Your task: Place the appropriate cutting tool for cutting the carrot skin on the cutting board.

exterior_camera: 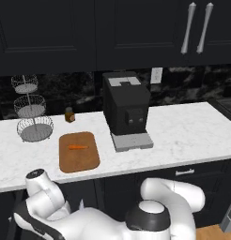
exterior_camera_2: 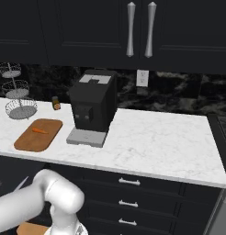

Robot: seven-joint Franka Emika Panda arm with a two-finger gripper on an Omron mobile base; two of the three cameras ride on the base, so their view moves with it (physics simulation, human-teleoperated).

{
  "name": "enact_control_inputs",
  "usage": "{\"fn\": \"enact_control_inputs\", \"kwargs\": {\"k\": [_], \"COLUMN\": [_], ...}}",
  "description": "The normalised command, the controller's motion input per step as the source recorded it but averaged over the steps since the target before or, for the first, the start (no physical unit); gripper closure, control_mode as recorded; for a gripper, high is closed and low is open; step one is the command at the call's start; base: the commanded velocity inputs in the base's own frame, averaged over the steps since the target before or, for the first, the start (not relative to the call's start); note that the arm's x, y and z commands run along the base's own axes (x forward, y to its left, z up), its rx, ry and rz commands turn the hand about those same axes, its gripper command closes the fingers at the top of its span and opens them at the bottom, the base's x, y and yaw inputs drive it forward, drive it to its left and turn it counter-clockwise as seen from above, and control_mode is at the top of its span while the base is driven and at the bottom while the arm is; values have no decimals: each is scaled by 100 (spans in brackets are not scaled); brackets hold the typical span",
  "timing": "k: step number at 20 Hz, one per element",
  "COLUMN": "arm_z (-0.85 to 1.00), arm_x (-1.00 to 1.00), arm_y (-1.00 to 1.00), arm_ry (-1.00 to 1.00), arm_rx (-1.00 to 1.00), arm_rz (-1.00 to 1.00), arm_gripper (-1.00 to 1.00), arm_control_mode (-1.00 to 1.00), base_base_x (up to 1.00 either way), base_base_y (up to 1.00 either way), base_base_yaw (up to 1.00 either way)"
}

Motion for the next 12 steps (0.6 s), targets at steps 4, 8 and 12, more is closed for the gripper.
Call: {"fn": "enact_control_inputs", "kwargs": {"k": [4,8,12], "arm_z": [-52,-58,-56], "arm_x": [41,24,11], "arm_y": [0,4,20], "arm_ry": [12,5,1], "arm_rx": [-2,0,0], "arm_rz": [6,7,4], "arm_gripper": [-100,-100,-100], "arm_control_mode": [-100,-100,-100], "base_base_x": [0,0,0], "base_base_y": [0,0,0], "base_base_yaw": [0,0,0]}}
